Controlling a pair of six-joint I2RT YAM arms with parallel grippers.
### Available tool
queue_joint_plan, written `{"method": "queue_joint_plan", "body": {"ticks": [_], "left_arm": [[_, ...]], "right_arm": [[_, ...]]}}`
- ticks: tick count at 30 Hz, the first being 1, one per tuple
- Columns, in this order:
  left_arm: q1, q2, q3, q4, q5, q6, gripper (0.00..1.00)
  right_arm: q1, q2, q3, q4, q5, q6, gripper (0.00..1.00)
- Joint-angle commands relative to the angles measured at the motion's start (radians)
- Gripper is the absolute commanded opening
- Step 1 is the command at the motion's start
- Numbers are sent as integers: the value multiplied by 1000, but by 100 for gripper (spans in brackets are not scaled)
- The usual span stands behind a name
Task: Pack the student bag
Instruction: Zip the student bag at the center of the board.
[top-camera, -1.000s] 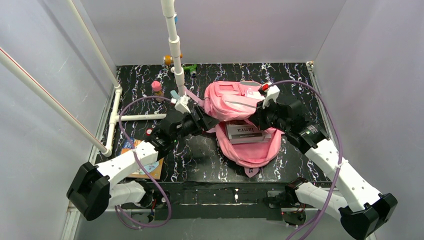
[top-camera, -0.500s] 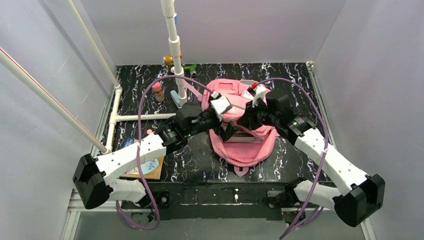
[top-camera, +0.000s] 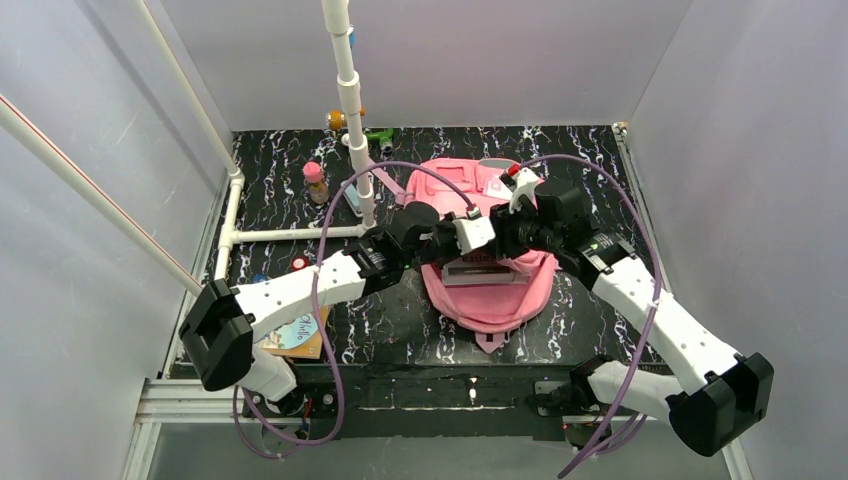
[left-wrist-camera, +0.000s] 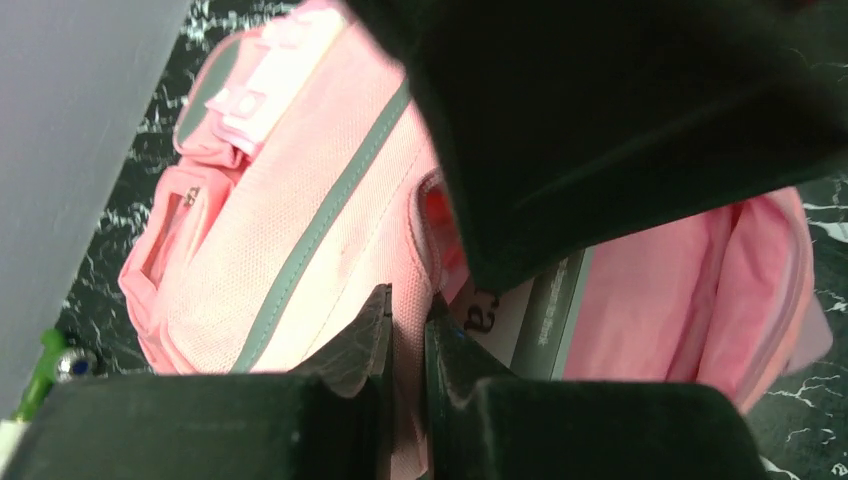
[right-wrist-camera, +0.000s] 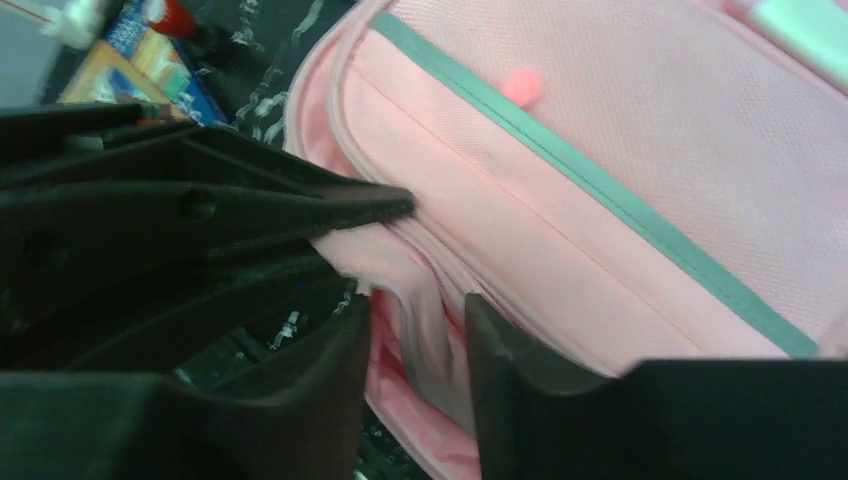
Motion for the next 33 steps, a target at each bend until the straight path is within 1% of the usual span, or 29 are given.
{"method": "queue_joint_plan", "body": {"ticks": [1, 2, 4, 6, 8, 9, 10, 11, 12, 15, 16, 17, 18, 19, 20, 22, 23, 26, 27, 30, 33], "left_arm": [[64, 7, 26, -51, -182, -117, 0], [87, -2, 20, -55, -145, -176, 0], [124, -27, -5, -49, -73, -245, 0], [135, -46, -19, -44, -31, -271, 0], [138, -57, -25, -43, -16, -287, 0], [139, -60, -30, -39, -3, -292, 0], [139, -64, -36, -33, 9, -297, 0], [139, -68, -42, -24, 20, -300, 0], [140, -70, -49, -12, 30, -305, 0], [148, -84, -78, 20, 52, -320, 0], [150, -87, -82, 24, 60, -327, 0], [150, -92, -86, 28, 73, -330, 0], [151, -95, -90, 33, 81, -334, 0], [151, -97, -95, 40, 91, -338, 0], [151, -100, -98, 45, 93, -344, 0], [151, -103, -99, 48, 101, -349, 0], [151, -103, -100, 49, 106, -351, 0], [151, -96, -98, 52, 117, -355, 0], [151, -95, -98, 54, 121, -356, 0], [151, -90, -102, 56, 130, -364, 0], [151, -93, -107, 59, 135, -368, 0]], "right_arm": [[3, -40, 122, -173, 236, 37, 56], [-1, -62, 131, -198, 301, 46, 63], [-7, -118, 115, -213, 428, 87, 82], [-12, -155, 98, -264, 625, 146, 97], [-33, -144, 109, -356, 790, 215, 98], [-60, -121, 121, -396, 817, 228, 98], [-98, -93, 126, -410, 800, 227, 98], [-159, -73, 116, -394, 749, 221, 98], [-244, -59, 89, -320, 664, 210, 98], [-543, 7, 10, -122, 244, 212, 95], [-631, 48, -21, -39, 81, 238, 92], [-688, 103, -46, 53, -52, 269, 87], [-714, 156, -63, 134, -160, 305, 85], [-728, 216, -74, 208, -233, 333, 83], [-731, 289, -76, 258, -273, 351, 80], [-731, 369, -59, 291, -281, 373, 77], [-731, 392, -66, 325, -288, 394, 77], [-727, 427, -118, 502, -320, 476, 74], [-726, 449, -114, 526, -326, 482, 72], [-698, 530, -69, 524, -324, 466, 64], [-656, 592, 3, 466, -279, 414, 59]]}}
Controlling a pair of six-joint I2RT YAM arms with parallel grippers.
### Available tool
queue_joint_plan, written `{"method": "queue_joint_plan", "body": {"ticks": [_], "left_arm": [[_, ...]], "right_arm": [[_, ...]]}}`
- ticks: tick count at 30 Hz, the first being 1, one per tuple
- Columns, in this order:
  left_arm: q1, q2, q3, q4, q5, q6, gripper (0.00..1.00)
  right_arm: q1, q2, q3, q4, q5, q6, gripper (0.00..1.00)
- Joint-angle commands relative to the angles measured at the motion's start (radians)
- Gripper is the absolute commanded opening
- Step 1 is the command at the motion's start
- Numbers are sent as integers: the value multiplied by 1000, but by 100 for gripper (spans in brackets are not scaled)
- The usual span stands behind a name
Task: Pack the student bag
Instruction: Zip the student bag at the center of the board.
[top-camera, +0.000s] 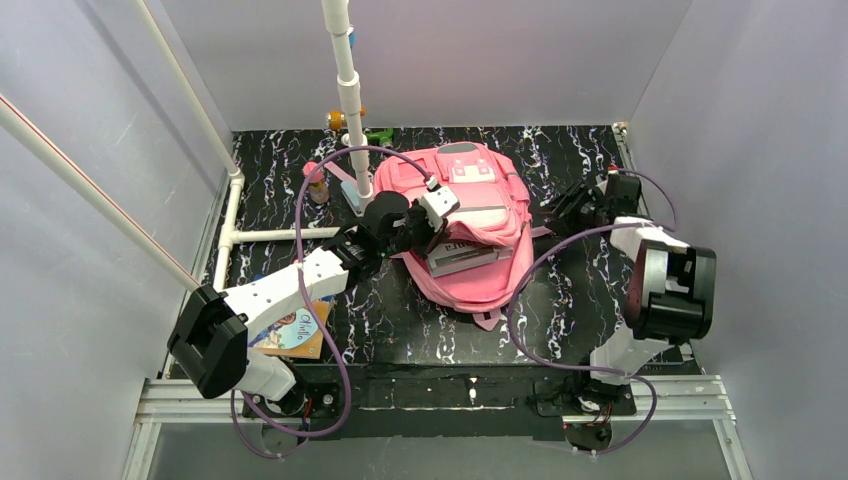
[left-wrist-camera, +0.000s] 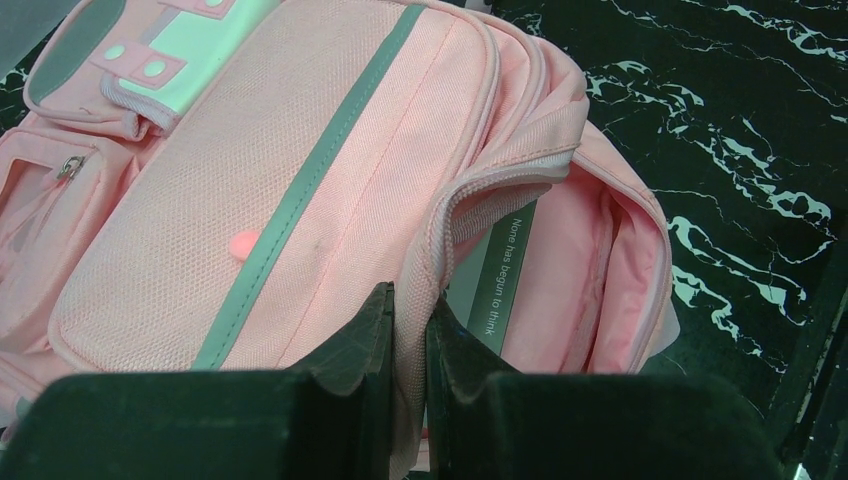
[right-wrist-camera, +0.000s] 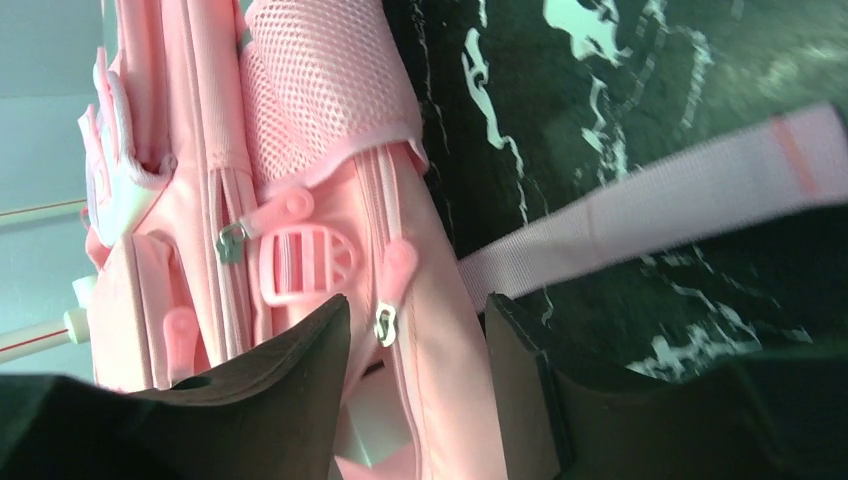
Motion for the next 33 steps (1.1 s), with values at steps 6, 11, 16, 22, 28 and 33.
{"method": "queue_joint_plan", "body": {"ticks": [6, 11, 16, 22, 28, 33], "left_arm": [[1, -61, -23, 8, 34, -46, 0], [1, -55, -21, 10, 44, -57, 0], [1, -50, -19, 15, 46, -68, 0], [1, -45, -19, 18, 48, -74, 0], [1, -46, -24, 19, 39, -79, 0], [1, -39, -26, 20, 16, -87, 0]], "right_arm": [[114, 131, 197, -77, 115, -109, 53], [145, 162, 252, -161, 191, -135, 49], [188, 145, 258, -234, 269, -149, 50], [203, 119, 195, -163, 243, -112, 40], [206, 88, 199, -191, 307, -109, 18], [215, 50, 217, -268, 359, -168, 18]]}}
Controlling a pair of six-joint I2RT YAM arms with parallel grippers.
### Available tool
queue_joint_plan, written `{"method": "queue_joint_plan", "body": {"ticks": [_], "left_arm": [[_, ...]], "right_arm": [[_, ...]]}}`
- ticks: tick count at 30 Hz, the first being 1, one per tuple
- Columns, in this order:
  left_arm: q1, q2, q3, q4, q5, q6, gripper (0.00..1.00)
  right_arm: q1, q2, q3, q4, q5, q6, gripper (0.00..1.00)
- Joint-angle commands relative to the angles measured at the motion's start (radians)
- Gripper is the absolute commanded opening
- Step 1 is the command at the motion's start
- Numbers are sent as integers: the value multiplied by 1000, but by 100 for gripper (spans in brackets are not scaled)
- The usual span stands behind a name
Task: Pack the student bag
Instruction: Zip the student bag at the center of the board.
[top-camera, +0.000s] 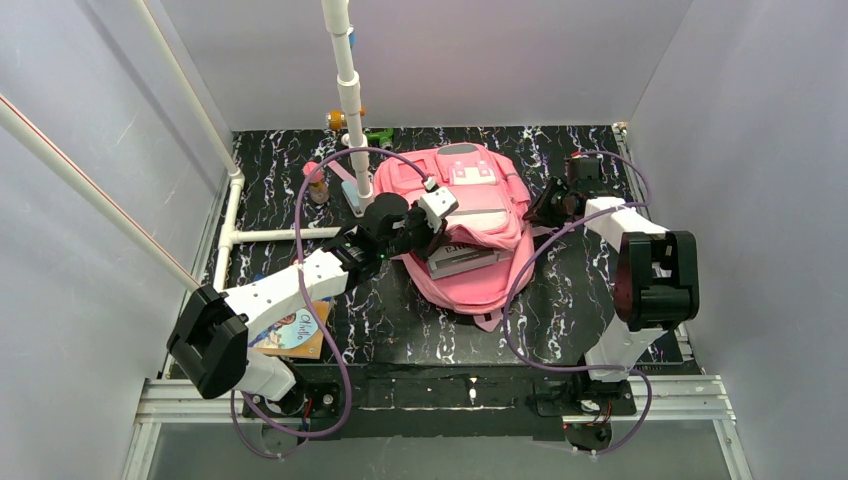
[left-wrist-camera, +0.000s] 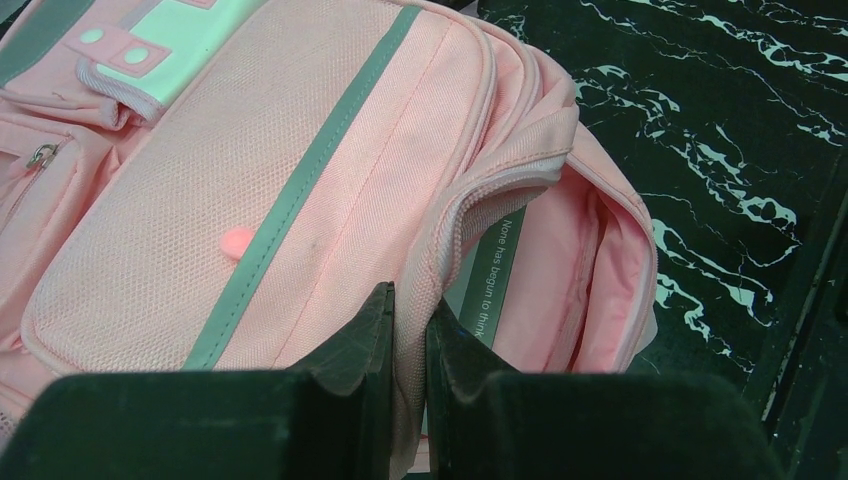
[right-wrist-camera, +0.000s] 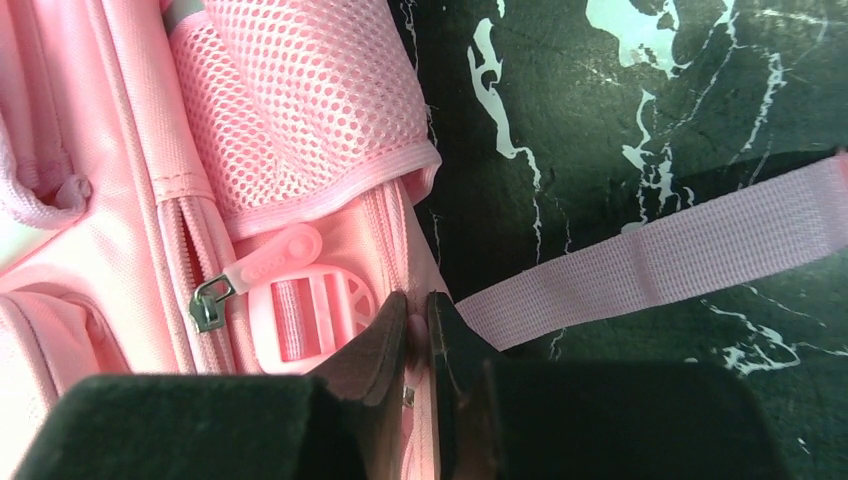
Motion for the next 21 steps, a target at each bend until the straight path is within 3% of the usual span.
{"method": "queue_joint_plan", "body": {"ticks": [1, 8, 12, 16, 21], "left_arm": [[0, -33, -7, 5, -8, -46, 0], [0, -28, -7, 5, -1, -69, 0], [0, -42, -12, 5, -7, -72, 0], [0, -40, -12, 5, -1, -78, 0], [0, -34, -17, 5, 5, -84, 0]], "right_arm": [[14, -72, 16, -82, 78, -77, 21], [28, -34, 5, 8, 12, -150, 37], [35, 17, 42, -15, 15, -144, 35], [48, -16, 31, -13, 53, -141, 29], [52, -38, 41, -35, 87, -172, 28]]}}
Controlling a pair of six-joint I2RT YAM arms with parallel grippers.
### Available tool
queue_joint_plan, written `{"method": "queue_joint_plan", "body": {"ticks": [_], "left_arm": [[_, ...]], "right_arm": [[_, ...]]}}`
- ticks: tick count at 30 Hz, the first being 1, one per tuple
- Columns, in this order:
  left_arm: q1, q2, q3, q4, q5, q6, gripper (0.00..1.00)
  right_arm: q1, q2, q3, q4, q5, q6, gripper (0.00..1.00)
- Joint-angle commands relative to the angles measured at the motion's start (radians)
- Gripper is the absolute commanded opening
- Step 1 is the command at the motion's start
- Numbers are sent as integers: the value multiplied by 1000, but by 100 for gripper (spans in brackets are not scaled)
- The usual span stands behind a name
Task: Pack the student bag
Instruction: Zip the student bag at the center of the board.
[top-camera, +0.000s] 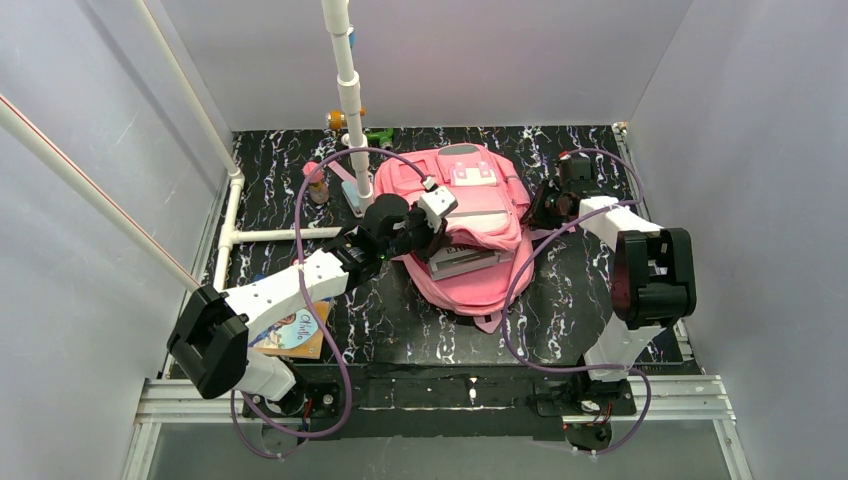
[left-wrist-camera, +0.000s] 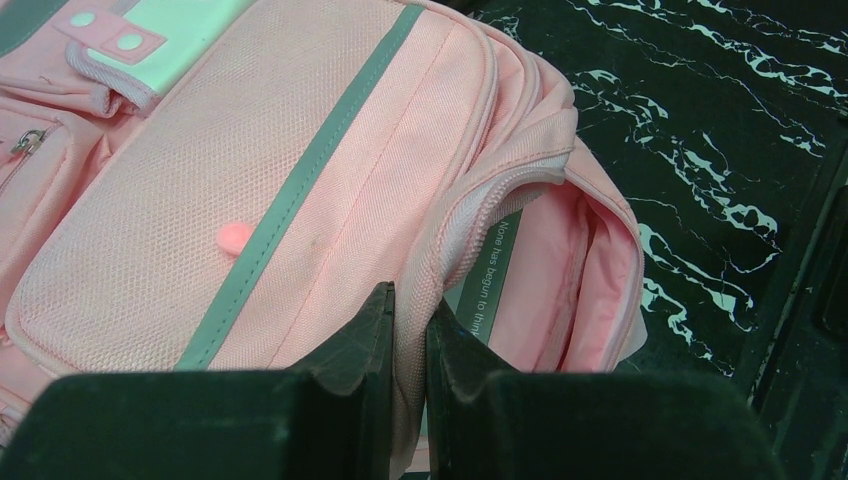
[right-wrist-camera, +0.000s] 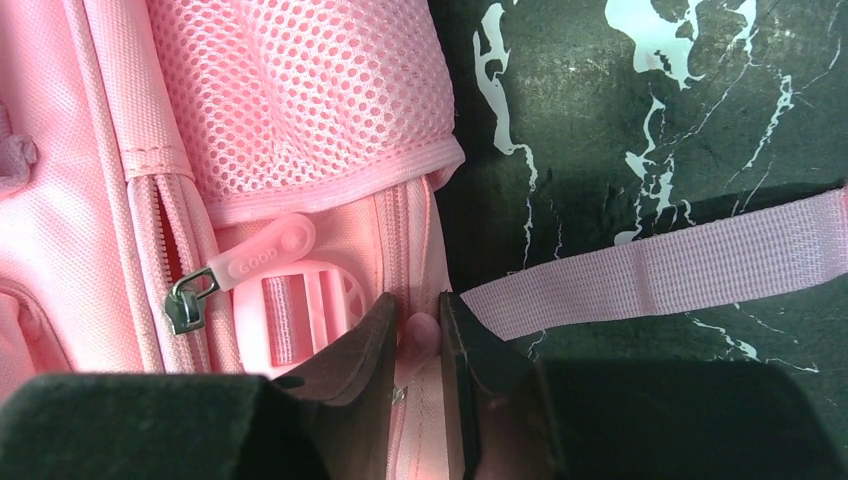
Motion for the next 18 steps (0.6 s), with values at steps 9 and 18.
{"method": "queue_joint_plan", "body": {"ticks": [9, 18], "left_arm": [[0, -38, -21, 3, 11, -45, 0], [0, -41, -22, 3, 17, -48, 0]], "right_arm": [[28, -69, 51, -28, 86, -62, 31], [35, -69, 62, -40, 88, -66, 36]]}}
